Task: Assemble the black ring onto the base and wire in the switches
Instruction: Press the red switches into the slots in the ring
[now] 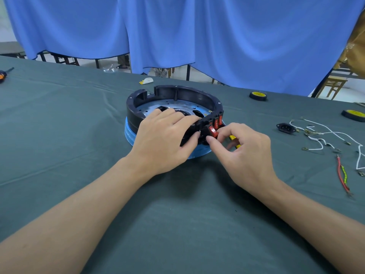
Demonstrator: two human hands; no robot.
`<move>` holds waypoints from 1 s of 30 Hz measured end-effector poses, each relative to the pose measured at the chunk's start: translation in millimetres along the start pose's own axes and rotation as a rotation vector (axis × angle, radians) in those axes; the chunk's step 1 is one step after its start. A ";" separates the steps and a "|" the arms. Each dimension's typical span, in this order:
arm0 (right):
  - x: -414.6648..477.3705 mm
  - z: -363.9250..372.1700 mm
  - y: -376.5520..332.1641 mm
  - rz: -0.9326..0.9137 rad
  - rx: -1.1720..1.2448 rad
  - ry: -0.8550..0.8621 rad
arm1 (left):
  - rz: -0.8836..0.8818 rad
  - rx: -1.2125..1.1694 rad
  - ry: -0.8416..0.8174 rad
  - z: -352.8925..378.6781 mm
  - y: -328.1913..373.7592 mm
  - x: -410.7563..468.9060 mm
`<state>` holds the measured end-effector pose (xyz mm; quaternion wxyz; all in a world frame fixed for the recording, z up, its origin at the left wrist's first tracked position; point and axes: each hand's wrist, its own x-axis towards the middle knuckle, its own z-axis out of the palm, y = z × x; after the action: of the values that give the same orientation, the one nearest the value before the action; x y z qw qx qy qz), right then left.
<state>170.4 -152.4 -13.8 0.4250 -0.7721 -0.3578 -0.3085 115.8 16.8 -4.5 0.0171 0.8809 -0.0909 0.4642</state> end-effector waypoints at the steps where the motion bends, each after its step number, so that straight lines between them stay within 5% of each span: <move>1: -0.1 0.2 0.2 -0.006 -0.004 0.000 | 0.000 -0.002 0.000 0.1 0.0 0.1; 17: 6.0 2.3 -2.3 -0.110 -0.021 -0.053 | -0.026 -0.025 -0.020 -0.9 1.9 0.8; 30: 8.6 4.4 -0.3 -0.018 0.063 -0.091 | -0.063 -0.048 -0.028 -1.2 4.2 1.5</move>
<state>175.7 -145.9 -9.0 0.4296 -0.7685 -0.3930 -0.2654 114.9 12.5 -2.8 0.0515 0.8891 -0.0746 0.4487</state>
